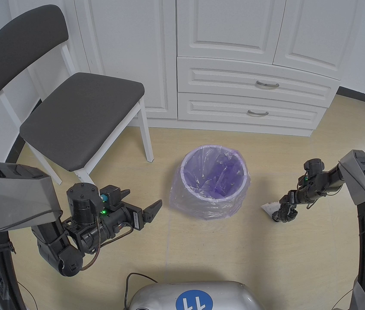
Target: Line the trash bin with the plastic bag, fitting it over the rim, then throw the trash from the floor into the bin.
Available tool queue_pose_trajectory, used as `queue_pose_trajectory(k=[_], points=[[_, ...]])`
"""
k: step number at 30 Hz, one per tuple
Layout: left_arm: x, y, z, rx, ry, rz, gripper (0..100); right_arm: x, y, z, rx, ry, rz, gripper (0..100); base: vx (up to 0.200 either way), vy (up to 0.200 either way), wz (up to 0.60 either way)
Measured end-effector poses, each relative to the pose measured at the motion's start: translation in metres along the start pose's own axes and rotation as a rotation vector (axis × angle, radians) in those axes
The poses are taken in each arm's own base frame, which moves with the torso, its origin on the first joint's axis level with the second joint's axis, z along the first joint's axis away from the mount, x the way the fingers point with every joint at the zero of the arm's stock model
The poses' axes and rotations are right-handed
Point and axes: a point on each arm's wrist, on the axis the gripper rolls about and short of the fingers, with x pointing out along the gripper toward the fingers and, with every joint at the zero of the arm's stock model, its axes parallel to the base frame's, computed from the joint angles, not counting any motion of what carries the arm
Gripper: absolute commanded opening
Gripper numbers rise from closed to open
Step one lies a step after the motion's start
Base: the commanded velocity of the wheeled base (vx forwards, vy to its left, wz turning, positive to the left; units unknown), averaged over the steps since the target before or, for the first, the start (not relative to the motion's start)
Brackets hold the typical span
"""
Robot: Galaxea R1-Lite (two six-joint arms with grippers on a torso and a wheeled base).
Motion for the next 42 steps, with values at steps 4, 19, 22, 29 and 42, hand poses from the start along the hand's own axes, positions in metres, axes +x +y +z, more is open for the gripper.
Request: queue_pose_trajectory(k=[4, 19, 22, 29, 42], points=[[-0.011, -0.006, -0.002, 0.002, -0.017, -0.015, 100, 0.019, 0.003, -0.005, 0.002, 0.083, -0.002, 100, 0.000, 0.000, 0.00], [-0.027, -0.013, 0.004, 0.004, -0.022, -0.036, 100, 0.038, 0.005, -0.006, 0.037, 0.153, -0.010, 0, 0.000, 0.000, 0.00], [-0.029, -0.014, 0.005, 0.003, -0.024, -0.036, 100, 0.026, 0.004, 0.000, 0.046, 0.137, -0.009, 0, 0.000, 0.000, 0.00], [-0.037, -0.014, 0.008, 0.000, -0.028, -0.031, 100, -0.048, 0.011, 0.036, 0.039, 0.003, 0.013, 0, 0.000, 0.000, 0.00], [-0.055, -0.022, 0.021, -0.034, -0.071, -0.009, 100, -0.236, 0.120, 0.039, -0.072, -0.343, 0.212, 0, 0.000, 0.000, 0.00]])
